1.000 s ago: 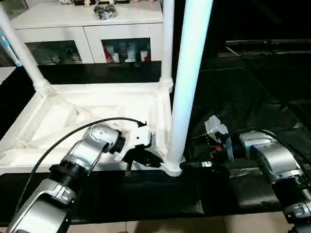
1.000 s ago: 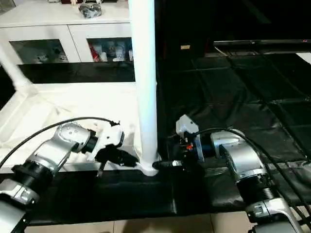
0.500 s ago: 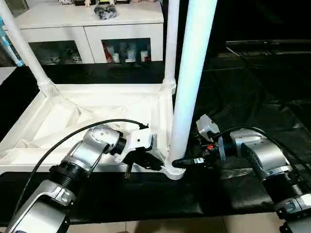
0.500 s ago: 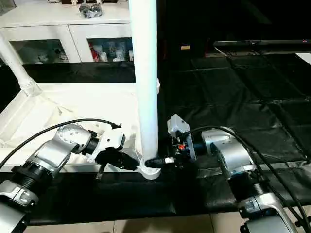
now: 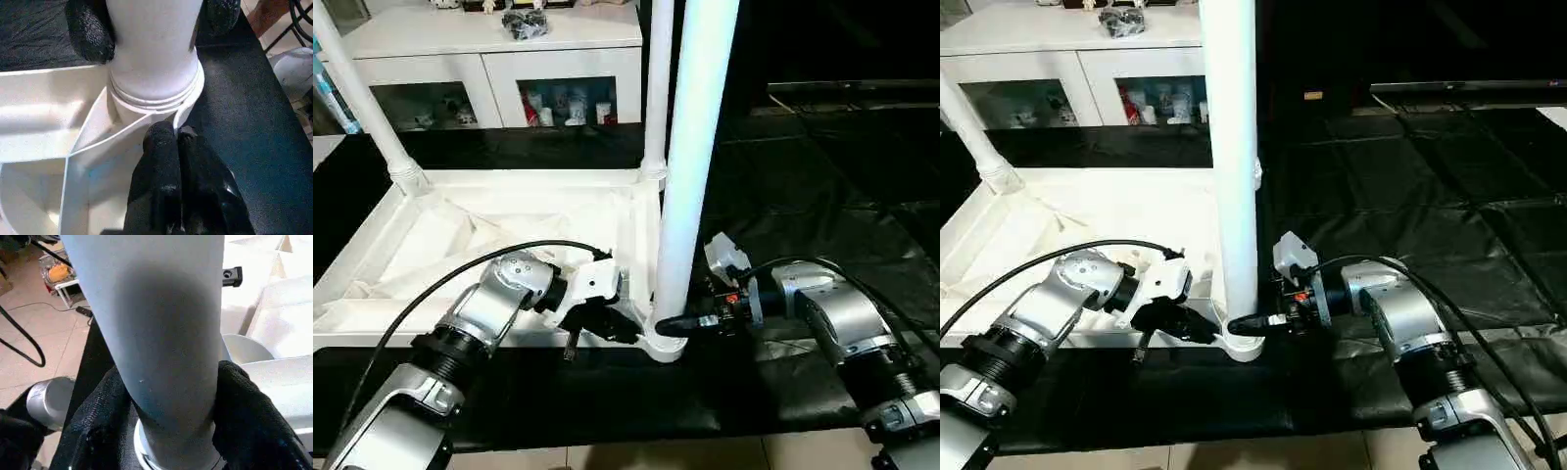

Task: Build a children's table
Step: Rotate leg to tighten

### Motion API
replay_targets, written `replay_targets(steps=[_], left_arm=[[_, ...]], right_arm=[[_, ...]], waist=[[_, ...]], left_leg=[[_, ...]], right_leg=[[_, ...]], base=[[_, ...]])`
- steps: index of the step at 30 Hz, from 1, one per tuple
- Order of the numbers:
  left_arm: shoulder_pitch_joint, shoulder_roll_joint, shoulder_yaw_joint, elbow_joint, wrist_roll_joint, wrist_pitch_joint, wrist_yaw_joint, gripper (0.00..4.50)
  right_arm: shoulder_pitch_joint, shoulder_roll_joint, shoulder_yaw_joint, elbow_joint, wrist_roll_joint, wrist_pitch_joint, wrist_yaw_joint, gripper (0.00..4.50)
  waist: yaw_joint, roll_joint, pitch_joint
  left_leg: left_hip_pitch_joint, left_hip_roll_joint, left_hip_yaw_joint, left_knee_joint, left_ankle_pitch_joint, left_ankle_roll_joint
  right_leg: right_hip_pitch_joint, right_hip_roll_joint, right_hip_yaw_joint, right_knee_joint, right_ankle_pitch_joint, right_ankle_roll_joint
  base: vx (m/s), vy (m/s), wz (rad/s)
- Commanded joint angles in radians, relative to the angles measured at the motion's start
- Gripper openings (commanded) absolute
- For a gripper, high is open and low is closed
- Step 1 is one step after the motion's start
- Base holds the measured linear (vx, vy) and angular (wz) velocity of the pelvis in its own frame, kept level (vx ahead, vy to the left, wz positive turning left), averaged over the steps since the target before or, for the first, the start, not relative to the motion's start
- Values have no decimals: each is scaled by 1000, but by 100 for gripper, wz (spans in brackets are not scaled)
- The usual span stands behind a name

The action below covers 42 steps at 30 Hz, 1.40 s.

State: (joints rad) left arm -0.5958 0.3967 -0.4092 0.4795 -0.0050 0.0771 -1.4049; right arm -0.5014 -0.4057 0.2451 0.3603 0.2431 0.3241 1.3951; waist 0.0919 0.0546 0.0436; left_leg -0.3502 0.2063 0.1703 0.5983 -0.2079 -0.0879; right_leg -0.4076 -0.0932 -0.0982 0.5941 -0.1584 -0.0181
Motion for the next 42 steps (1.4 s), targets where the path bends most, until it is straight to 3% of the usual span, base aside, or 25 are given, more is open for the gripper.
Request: replay_targets(steps=[1,6,7,8,9,11,13,15,18,19,20,23,25,31,34,35,36,42], left_arm=[[-1,-26,-5,-4,2,35,38,0],[-22,-96,54,31,1,145,206,0],[-29,-119,70,42,0,168,255,0],[-57,-190,120,76,-8,220,394,0],[-57,-190,120,76,-8,220,394,0],[-67,-215,138,87,-12,239,442,0],[-86,-258,170,102,-20,267,524,0],[-98,-292,192,104,-24,285,586,0],[-113,-335,218,103,-22,301,658,0],[-113,-338,220,99,-20,302,659,0],[-113,-338,220,99,-19,302,659,0],[-104,-322,203,86,-5,281,629,0],[-92,-298,186,78,5,263,593,0],[-70,-254,165,56,5,247,517,0],[-56,-195,139,43,8,215,407,0],[-55,-193,137,43,8,213,403,0],[-52,-141,107,41,4,172,305,0],[-51,-89,72,33,5,118,187,0]], right_arm=[[18,25,3,-38,14,27,-44,206],[42,125,-33,-46,-57,56,-327,205],[40,156,-41,-39,-77,63,-402,204],[10,239,-69,1,-111,95,-581,204],[10,239,-69,1,-111,95,-581,200],[-5,269,-80,20,-122,108,-646,198],[-31,312,-91,46,-136,107,-729,197],[-52,343,-94,59,-139,98,-769,197],[-75,386,-103,70,-141,81,-808,197],[-71,389,-102,63,-138,72,-796,252],[-70,389,-102,62,-138,72,-796,266],[-49,392,-108,40,-127,66,-782,272],[-33,380,-111,26,-118,62,-766,311],[-1,335,-117,1,-103,46,-702,361],[37,255,-115,-59,-65,32,-563,385],[37,252,-115,-60,-64,32,-558,397],[52,176,-112,-94,-38,30,-439,411],[47,85,-102,-98,-27,21,-304,448]], waist=[[-8,-10,-65],[-19,-13,-59],[-24,-11,-58],[-30,-11,-56],[-45,-6,-53],[-58,-8,-55],[-69,-7,-58],[-81,-10,-66],[-82,-12,-70],[-77,-11,-74],[-77,-11,-74],[-73,-8,-79],[-72,-8,-79],[-72,-6,-71],[-70,-5,-68],[-67,-5,-69],[-64,-3,-69],[-42,-4,-68]], left_leg=[[-4,20,5,-68,-143,62],[-2,13,2,-72,-174,30],[-2,10,0,-74,-190,20],[1,8,-2,-74,-208,16],[-1,5,0,-73,-217,8],[-1,2,-8,-74,-243,4],[-9,2,-10,-75,-230,15],[-13,3,-7,-70,-175,36],[-15,3,-3,-64,-120,66],[-16,4,-1,-61,-77,89],[-16,4,-1,-61,-77,89],[-20,5,-3,-56,-10,132],[-19,6,-2,-54,6,154],[-15,10,1,-61,-87,122],[-15,11,-1,-63,-119,106],[-13,12,0,-63,-121,107],[-12,11,-2,-64,-131,102],[-9,15,2,-63,-135,94]], right_leg=[[58,-47,47,-70,-304,-187],[57,-46,43,-82,-400,-150],[57,-46,40,-87,-438,-132],[55,-47,37,-93,-472,-118],[50,-42,37,-94,-481,-116],[55,-45,30,-99,-520,-100],[60,-44,31,-97,-482,-100],[62,-42,36,-86,-357,-145],[66,-43,38,-77,-256,-188],[68,-44,39,-70,-193,-210],[68,-44,39,-70,-193,-210],[73,-44,39,-53,-68,-246],[71,-43,39,-50,-33,-261],[69,-45,41,-63,-147,-246],[70,-44,41,-66,-180,-232],[69,-45,43,-66,-175,-232],[70,-44,41,-67,-189,-227],[64,-45,43,-67,-215,-224]], base=[[0,0,0],[0,0,0],[0,0,0],[0,0,0],[0,0,0],[0,0,0],[0,0,0],[0,0,0],[0,0,0],[0,0,0],[0,0,0],[0,0,0],[0,0,0],[0,0,0],[0,0,0],[0,0,0],[0,0,0],[0,0,0]])
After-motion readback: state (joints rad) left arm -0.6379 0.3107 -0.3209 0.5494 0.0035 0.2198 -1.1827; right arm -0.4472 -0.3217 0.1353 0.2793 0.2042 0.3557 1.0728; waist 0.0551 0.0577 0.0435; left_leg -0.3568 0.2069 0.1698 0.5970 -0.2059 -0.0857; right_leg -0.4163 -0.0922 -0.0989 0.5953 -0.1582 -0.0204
